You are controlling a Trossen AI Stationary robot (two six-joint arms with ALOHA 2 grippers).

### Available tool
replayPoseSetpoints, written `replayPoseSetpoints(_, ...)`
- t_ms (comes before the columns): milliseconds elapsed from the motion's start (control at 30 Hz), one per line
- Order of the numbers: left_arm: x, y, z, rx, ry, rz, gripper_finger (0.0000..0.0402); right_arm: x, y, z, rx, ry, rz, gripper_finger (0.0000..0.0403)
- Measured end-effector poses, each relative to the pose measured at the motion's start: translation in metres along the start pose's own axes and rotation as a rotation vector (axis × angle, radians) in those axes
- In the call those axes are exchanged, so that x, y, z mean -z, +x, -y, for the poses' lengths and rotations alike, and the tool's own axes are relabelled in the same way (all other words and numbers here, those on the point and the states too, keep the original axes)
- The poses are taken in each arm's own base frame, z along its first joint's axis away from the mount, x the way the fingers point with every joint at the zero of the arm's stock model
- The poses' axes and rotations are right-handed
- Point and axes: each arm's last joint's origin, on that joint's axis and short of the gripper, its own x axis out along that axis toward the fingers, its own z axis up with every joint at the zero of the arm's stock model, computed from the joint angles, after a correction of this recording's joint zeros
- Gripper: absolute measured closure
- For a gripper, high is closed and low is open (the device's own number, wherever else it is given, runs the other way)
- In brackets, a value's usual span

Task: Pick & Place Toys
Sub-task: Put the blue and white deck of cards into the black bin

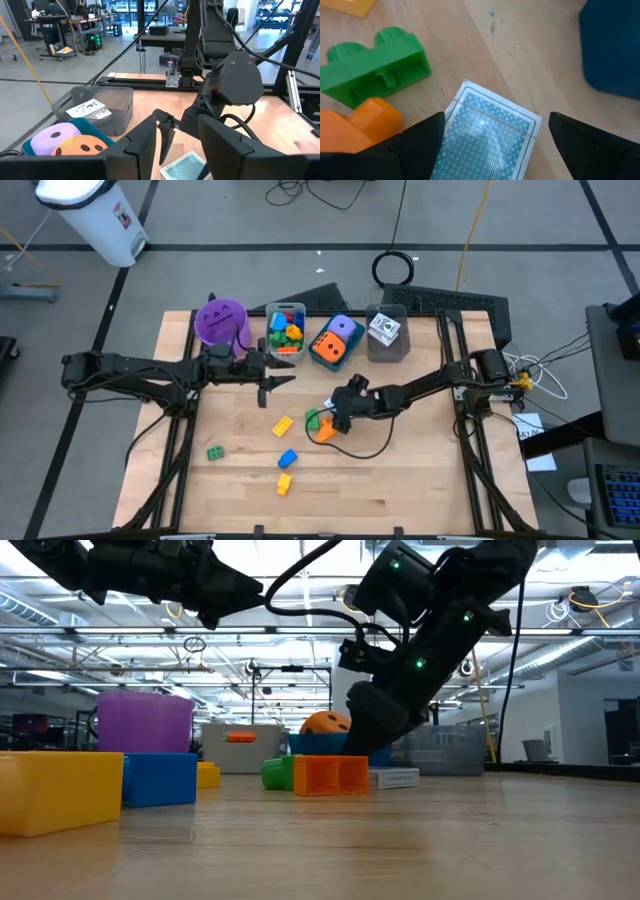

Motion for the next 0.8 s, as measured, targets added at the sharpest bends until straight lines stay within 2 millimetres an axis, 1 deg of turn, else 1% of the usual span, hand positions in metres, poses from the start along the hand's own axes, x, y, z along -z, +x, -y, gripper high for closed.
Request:
replayPoseSetpoints(100, 0.0, 0.0, 0.0, 0.0, -0.004, -0.001, 0.0249, 0.004, -0.001, 0.002, 0.019, -0.004, -0.04, 0.0055)
replayPoseSetpoints(200, 0.001, 0.0, 0.0, 0.0, -0.005, -0.007, 0.0249, 0.006, -0.007, 0.007, 0.056, -0.008, -0.072, 0.0055)
replayPoseSetpoints(267, 0.001, 0.0, 0.0, 0.0, -0.007, -0.01, 0.0249, 0.008, -0.014, 0.012, 0.107, -0.009, -0.085, 0.0055)
replayPoseSetpoints(333, 0.001, 0.0, 0.0, 0.0, -0.013, -0.013, 0.0249, 0.008, -0.027, 0.018, 0.159, -0.012, -0.089, 0.0055)
replayPoseSetpoints(433, 0.001, 0.0, 0.0, 0.0, -0.015, -0.013, 0.0249, 0.005, -0.046, 0.027, 0.206, 0.009, -0.053, 0.0055)
replayPoseSetpoints(533, 0.001, 0.0, 0.0, 0.0, -0.015, -0.013, 0.0249, 0.004, -0.061, 0.032, 0.184, 0.028, -0.009, 0.0055)
replayPoseSetpoints(600, 0.001, 0.0, 0.0, 0.0, -0.015, -0.013, 0.0249, 0.001, -0.07, 0.035, 0.155, 0.068, 0.061, 0.0055)
replayPoseSetpoints(800, 0.001, 0.0, 0.0, 0.0, -0.015, -0.011, 0.0249, 0.009, -0.082, 0.045, 0.113, 0.163, 0.168, 0.0055)
